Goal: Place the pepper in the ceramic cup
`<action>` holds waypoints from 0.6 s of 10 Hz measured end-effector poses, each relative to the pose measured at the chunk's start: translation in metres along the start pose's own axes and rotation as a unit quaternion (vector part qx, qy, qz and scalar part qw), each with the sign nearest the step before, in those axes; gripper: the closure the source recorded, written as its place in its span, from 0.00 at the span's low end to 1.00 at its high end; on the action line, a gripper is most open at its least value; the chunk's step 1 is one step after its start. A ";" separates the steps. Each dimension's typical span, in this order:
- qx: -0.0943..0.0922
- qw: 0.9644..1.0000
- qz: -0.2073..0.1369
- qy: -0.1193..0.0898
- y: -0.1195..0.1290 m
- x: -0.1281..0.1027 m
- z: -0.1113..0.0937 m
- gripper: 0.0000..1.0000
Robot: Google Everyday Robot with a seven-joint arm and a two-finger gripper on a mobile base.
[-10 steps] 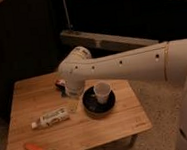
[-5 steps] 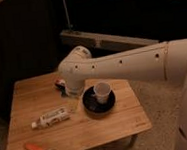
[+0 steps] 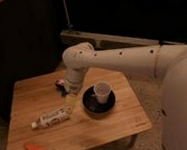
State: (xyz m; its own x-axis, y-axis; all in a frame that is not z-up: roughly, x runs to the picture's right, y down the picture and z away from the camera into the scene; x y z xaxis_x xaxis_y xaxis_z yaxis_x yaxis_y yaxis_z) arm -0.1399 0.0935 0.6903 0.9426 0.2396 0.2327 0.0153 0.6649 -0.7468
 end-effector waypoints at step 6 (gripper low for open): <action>-0.066 0.992 -0.101 0.020 0.069 -0.061 0.070 0.20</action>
State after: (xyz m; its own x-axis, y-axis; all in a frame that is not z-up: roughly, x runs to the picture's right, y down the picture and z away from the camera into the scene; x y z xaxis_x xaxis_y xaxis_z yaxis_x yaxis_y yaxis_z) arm -0.2194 0.1744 0.6683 0.9278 0.0810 0.3641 0.2473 0.5973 -0.7630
